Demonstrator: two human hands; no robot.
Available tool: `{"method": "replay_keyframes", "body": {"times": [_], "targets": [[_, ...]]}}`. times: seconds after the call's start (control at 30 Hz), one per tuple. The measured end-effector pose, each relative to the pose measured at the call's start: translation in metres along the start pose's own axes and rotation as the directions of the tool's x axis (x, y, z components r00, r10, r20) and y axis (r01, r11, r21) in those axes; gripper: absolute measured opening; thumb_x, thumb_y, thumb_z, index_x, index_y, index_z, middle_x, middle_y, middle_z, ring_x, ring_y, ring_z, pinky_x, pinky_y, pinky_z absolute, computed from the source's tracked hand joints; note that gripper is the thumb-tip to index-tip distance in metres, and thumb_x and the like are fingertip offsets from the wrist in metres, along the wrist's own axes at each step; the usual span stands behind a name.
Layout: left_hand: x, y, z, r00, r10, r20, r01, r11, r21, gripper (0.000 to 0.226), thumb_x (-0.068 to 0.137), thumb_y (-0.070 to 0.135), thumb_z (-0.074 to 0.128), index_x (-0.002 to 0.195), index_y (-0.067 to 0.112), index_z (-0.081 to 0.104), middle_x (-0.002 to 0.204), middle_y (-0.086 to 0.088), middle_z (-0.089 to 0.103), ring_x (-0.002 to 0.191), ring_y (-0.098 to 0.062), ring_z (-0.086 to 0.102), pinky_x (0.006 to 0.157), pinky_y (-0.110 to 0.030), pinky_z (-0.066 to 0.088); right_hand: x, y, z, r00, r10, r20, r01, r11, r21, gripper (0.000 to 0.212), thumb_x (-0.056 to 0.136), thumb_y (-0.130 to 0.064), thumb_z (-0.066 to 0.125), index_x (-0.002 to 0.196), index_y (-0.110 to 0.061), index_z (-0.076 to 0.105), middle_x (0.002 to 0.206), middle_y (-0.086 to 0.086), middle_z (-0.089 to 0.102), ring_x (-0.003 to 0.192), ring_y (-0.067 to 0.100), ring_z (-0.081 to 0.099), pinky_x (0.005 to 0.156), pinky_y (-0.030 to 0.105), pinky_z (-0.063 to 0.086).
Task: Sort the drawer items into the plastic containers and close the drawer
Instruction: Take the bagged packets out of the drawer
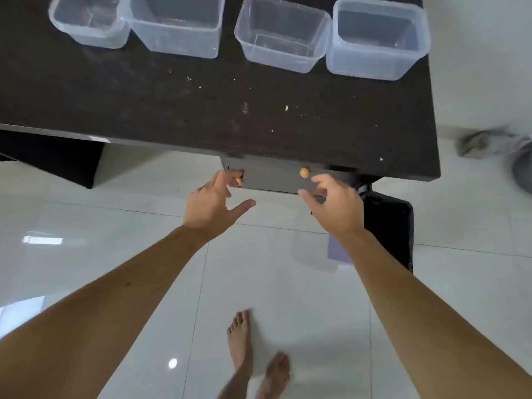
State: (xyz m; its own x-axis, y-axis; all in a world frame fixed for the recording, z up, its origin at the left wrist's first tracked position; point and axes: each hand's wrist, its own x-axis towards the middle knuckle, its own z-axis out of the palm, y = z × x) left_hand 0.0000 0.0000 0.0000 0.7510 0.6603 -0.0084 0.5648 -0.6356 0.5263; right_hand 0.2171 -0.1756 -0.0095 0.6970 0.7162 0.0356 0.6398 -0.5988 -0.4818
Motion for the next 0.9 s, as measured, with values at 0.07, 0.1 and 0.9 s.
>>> {"method": "replay_keyframes", "body": {"times": [0.07,0.1,0.9], "targets": [[0.006,-0.007,0.010,0.999,-0.026,-0.025,0.025,0.999,-0.027,0.070,0.084,0.060,0.079,0.135,0.021,0.050,0.123,0.008,0.065,0.095,-0.014,0.069,0.072,-0.029,0.047,0.007,0.005,0.010,0.995,0.000,-0.103,-0.001,1.000,-0.010,0.043,0.090,-0.056,0.077,0.115,-0.021,0.073,0.093,-0.004,0.078,0.092,0.024,0.074,0.075,0.035,0.053],[0.011,-0.012,0.016,0.998,-0.041,-0.038,0.039,0.998,-0.040,0.075,0.084,0.059,0.081,0.138,0.019,0.047,0.126,0.006,0.064,0.099,-0.016,0.068,0.073,-0.031,0.050,0.011,0.009,0.017,0.990,-0.009,-0.139,0.009,1.000,-0.007,0.044,0.090,-0.057,0.076,0.113,-0.020,0.073,0.090,-0.005,0.077,0.089,0.025,0.075,0.074,0.035,0.053],[0.053,-0.033,0.056,0.936,-0.263,-0.236,0.129,0.876,-0.465,0.051,0.093,0.035,0.080,0.129,0.017,0.048,0.118,0.007,0.062,0.105,-0.013,0.062,0.089,-0.036,0.059,0.017,0.016,0.060,0.903,-0.126,-0.411,0.156,0.987,0.041,0.025,0.098,-0.034,0.071,0.088,-0.013,0.064,0.080,-0.004,0.070,0.076,0.021,0.065,0.062,0.026,0.033]]}}
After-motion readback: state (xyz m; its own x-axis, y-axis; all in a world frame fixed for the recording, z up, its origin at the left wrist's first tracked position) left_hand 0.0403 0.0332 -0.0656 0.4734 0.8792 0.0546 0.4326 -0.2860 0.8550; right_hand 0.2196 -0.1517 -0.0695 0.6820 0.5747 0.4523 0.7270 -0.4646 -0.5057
